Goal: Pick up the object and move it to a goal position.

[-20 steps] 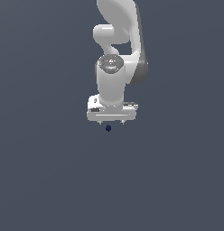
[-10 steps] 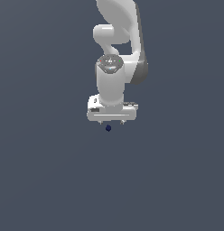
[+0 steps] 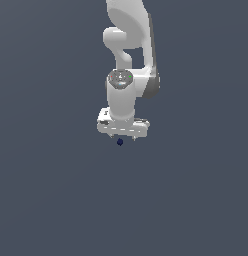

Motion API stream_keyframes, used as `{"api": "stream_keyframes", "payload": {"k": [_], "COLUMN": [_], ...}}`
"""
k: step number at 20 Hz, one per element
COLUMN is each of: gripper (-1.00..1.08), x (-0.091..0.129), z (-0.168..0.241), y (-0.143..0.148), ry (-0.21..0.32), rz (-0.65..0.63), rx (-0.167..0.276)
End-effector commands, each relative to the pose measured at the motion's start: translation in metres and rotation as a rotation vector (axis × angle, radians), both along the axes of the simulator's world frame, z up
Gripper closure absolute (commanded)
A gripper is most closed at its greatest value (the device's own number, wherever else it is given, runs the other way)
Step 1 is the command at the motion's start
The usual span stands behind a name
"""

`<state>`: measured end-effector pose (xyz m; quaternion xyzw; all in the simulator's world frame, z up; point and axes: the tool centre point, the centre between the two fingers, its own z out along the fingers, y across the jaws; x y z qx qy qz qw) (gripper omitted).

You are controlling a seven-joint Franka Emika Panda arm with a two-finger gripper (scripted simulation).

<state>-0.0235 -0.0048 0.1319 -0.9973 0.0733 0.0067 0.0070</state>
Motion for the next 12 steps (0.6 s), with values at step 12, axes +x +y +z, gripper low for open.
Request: {"api": "stream_keyframes", "payload": {"k": [12], "gripper": [-0.92], "x": [-0.039], "z": [-0.058], "y": [-0.013], "ry": [-0.007], "rz": [-0.313], "rx": [-0.012]}}
